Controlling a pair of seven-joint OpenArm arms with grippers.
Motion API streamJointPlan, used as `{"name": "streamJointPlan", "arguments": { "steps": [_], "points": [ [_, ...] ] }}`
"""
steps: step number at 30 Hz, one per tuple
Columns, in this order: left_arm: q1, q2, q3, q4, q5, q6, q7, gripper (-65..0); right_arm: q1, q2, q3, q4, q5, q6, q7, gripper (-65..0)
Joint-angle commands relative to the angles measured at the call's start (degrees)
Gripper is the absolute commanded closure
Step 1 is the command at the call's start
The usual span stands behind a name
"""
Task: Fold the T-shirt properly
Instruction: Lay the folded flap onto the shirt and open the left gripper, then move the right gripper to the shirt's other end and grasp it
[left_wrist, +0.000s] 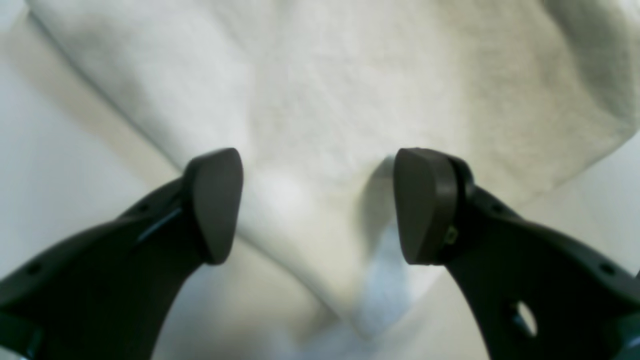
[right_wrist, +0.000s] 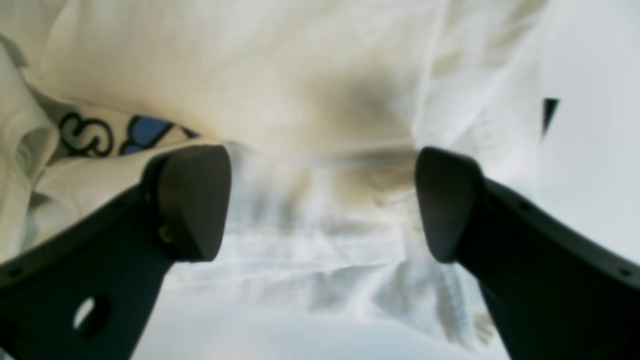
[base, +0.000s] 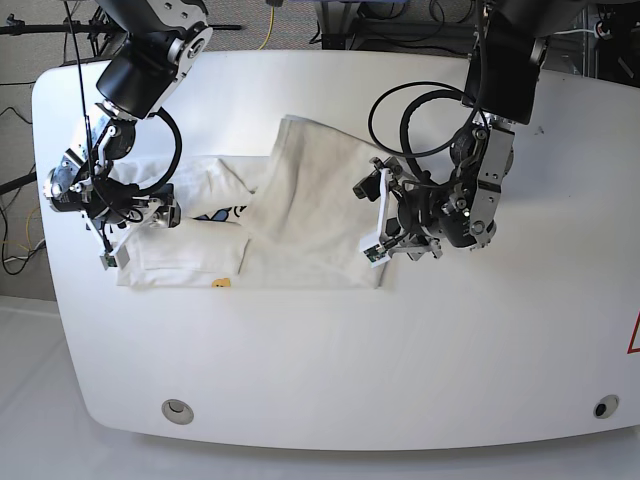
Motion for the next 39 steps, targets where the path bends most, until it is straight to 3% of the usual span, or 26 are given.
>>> {"name": "streamJointPlan", "arguments": {
  "steps": [1, 16, 28, 39],
  "points": [
    [-1.5, -0.5, -0.3, 1.7, -0.9, -0.1, -1.4, -43.8, 1.2, 2.1, 0.3, -1.8, 1.2, 0.1, 1.3, -55.8],
    [-0.7, -0.9, -0.4, 2.0, -0.6, -0.1, -0.8, -44.2, 2.1, 3.6, 3.9, -7.7, 2.7, 0.1, 0.9, -57.9],
    [-0.7, -1.0, -0.1, 2.1, -0.3, -0.1, -1.3, -44.2, 4.4, 4.5, 10.7, -7.1, 4.4, 0.1, 1.9, -56.7],
    [-0.5, -0.8, 0.0, 1.0, 0.7, -0.1, -1.1, -43.9, 6.3, 7.5, 8.7, -14.3, 6.0, 0.1, 3.7, -54.9]
  ]
}}
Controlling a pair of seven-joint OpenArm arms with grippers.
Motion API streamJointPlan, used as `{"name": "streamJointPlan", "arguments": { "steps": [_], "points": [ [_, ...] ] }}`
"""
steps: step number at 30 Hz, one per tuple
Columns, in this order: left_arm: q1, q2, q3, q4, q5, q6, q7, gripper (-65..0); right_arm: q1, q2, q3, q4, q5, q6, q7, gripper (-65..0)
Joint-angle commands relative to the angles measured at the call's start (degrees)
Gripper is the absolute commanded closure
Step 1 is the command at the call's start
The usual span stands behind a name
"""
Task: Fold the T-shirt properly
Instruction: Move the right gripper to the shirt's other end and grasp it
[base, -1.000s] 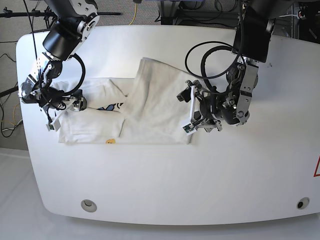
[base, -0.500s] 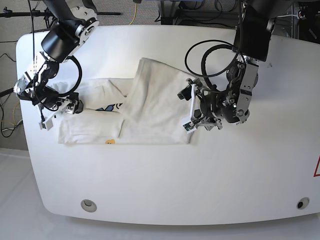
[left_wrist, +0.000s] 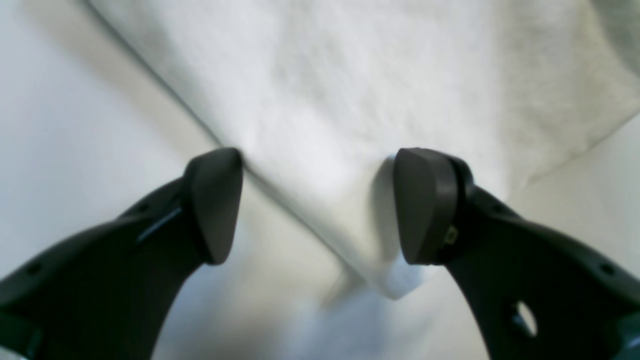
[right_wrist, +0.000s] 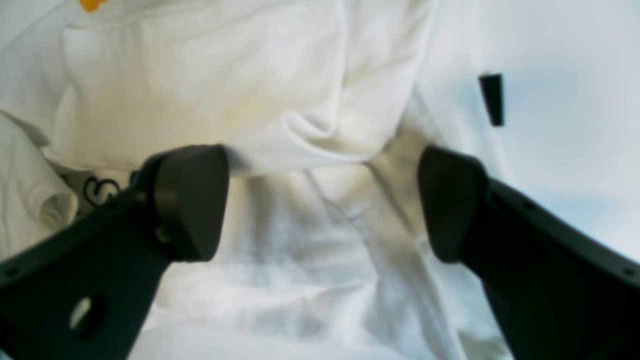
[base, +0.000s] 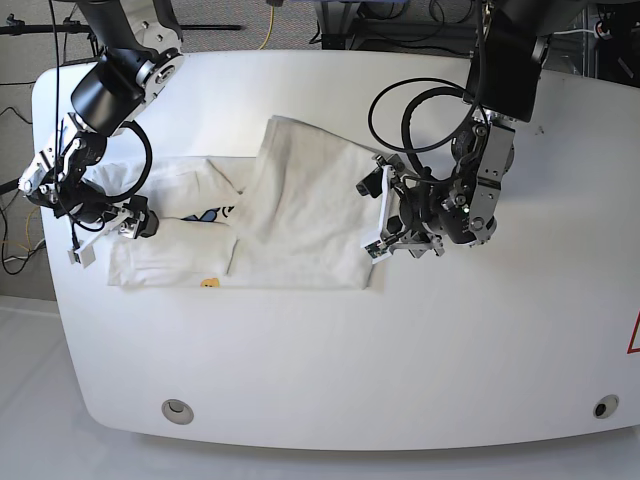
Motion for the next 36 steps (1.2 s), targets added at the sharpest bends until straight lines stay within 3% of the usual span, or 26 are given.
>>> {"name": "streamJointPlan", "arguments": {
  "steps": [1, 11, 17, 36],
  "points": [
    [-1.2, -0.1, -0.2, 0.6, -0.7, -0.1, -0.7, -43.9, 1.4, 2.2, -0.2, -0.7, 0.9, 0.1, 1.2, -54.6],
    [-0.7, -0.8, -0.4, 0.4, -0.8, -0.1, -1.5, -43.3, 2.2, 4.0, 1.4, -2.5, 0.3, 0.1, 2.7, -51.9],
    [-0.6, -1.5, -0.3, -0.8, -0.6, -0.1, -2.4, -42.1, 1.6, 3.8, 5.8, -0.4, 0.4, 0.1, 4.1, -49.7],
    [-1.1, -1.5, 0.0, -0.9, -1.0, -0.1, -2.2, -42.4, -0.4, 5.6, 7.7, 0.3, 0.6, 0.1, 5.5, -55.6]
  ]
}}
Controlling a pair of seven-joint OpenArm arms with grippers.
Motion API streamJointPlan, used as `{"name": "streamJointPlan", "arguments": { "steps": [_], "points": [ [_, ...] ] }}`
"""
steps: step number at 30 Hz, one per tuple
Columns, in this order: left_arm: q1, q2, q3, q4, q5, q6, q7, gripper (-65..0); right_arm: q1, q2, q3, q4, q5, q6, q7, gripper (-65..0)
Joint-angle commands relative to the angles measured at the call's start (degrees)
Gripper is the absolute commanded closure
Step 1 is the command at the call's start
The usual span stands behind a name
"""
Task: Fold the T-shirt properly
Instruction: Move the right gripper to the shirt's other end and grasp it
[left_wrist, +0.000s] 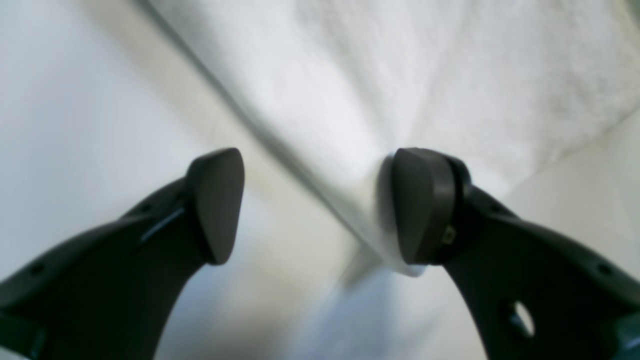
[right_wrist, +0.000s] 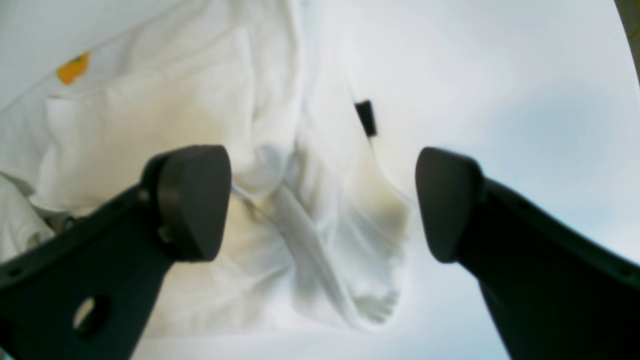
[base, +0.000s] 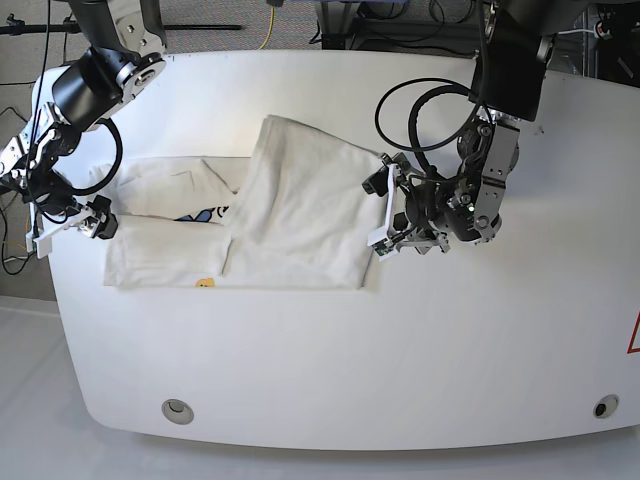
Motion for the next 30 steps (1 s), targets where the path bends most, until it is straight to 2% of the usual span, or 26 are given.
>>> {"name": "streamJointPlan", "arguments": {
  "steps": [1, 9, 15, 30],
  "points": [
    [-1.3, -0.4, 0.0, 0.5, -0.8, -0.1, -0.7, -42.6, -0.7, 1.8, 0.1, 0.2, 1.2, 0.1, 1.7, -55.4],
    [-1.2, -0.4, 0.2, 0.4, -0.7, -0.1, -0.7, -42.7, -2.6, 3.4, -0.3, -1.1, 3.7, 0.1, 3.4, -54.2],
    [-1.0, -0.4, 0.2, 0.3, -0.2, -0.1, -0.7, -43.0, -2.2, 5.7, 0.3, -6.6, 9.2, 0.1, 3.1, -54.1],
    [-0.8, -0.5, 0.2, 0.1, -0.1, -0.1, -1.0, -42.7, 0.5, 7.8, 0.5, -10.9, 11.1, 0.1, 1.5, -54.0]
  ]
}}
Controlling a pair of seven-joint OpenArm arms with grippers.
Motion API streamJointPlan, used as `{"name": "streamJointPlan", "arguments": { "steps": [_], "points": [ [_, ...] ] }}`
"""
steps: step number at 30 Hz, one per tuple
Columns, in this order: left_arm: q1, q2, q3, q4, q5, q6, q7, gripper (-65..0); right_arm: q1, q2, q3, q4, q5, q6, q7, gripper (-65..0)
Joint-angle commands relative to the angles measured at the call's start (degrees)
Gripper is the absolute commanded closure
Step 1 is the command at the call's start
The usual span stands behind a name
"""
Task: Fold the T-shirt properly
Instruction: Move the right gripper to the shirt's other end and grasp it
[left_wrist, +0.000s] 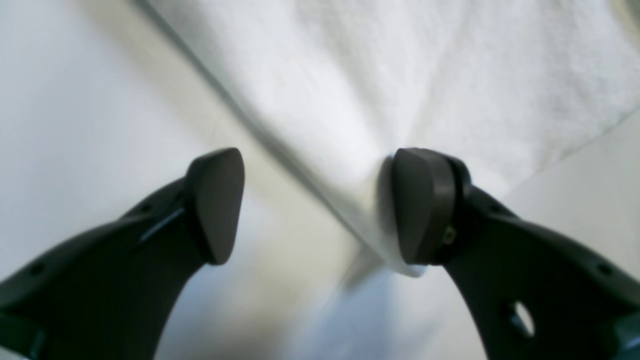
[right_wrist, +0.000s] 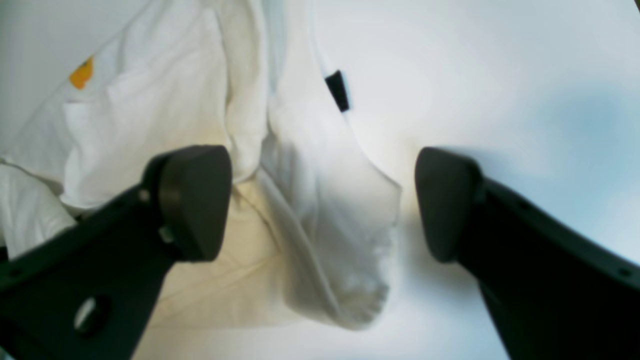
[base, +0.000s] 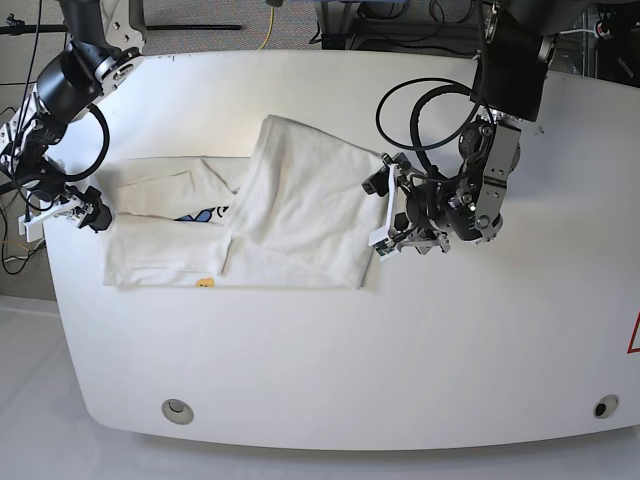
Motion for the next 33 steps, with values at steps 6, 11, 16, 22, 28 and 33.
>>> {"name": "streamJointPlan", "arguments": {
  "steps": [6, 11, 16, 22, 28, 33],
  "points": [
    [-1.2, 0.0, 0.0, 0.5, 0.4, -0.1, 0.1, -43.2, 3.6, 3.4, 0.2, -2.9, 2.0, 0.1, 0.0, -54.7],
    [-1.4, 0.1, -0.1, 0.4, 0.4, -0.1, 0.0, -43.2, 4.3, 3.3, 0.1, -4.8, 2.6, 0.1, -0.2, -54.6],
    [-1.4, -0.1, 0.0, 0.3, 0.4, -0.1, -0.4, -43.1, 3.5, 1.3, 0.9, -4.7, 1.7, 0.1, -1.1, -54.5],
    [-1.5, -0.1, 0.0, 0.2, 0.5, -0.1, -0.4, -43.1, 3.3, -0.8, 1.8, -4.5, 1.8, 0.1, -1.8, -54.6],
    [-1.5, -0.3, 0.2, 0.2, 0.6, -0.1, 0.2, -43.5, 3.3, -2.9, 2.7, -3.1, 2.5, 0.1, -2.0, -54.5],
    [-1.5, -0.3, 0.3, 0.2, 0.6, -0.1, 0.2, -43.5, 2.8, -4.4, 2.3, -1.0, 2.6, 0.1, -2.4, -54.2]
  ]
}}
